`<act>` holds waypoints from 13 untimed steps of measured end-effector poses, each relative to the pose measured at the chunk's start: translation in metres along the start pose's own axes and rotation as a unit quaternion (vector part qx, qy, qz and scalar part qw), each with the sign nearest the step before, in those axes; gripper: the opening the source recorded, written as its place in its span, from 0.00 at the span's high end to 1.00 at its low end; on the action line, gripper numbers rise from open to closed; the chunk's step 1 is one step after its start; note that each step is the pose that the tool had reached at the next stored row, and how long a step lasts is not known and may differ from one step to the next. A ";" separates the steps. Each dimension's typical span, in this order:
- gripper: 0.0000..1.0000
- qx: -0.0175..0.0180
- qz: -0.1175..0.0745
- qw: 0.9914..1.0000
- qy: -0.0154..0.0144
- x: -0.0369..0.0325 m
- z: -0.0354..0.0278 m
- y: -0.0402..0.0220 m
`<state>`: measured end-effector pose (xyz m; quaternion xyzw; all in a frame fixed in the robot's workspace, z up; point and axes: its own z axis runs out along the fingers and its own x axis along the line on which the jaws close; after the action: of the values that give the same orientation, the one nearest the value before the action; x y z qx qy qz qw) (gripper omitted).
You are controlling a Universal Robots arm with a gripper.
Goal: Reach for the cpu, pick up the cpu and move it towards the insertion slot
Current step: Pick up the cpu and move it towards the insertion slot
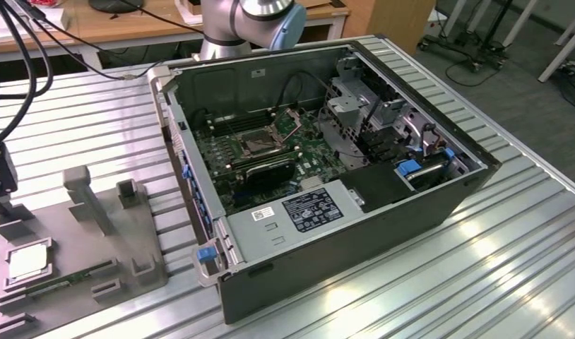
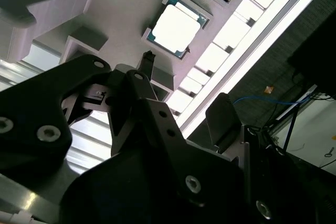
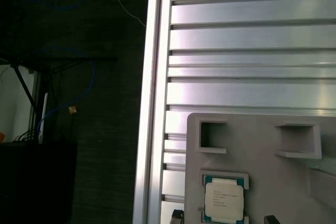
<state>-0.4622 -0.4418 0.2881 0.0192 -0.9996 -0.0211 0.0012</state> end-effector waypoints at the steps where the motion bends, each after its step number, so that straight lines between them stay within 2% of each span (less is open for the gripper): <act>1: 0.33 0.000 0.000 1.000 0.000 0.0000 0.0001 0.0000; 9: 0.33 0.000 0.000 1.000 0.001 0.0000 0.0041 -0.0008; 11: 0.33 0.000 0.000 1.000 0.004 -0.0003 0.0069 -0.0010; 13: 0.33 0.000 0.000 1.000 0.006 -0.0003 0.0099 -0.0016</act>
<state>-0.4619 -0.4429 0.2782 0.0191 -0.9996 -0.0212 0.0071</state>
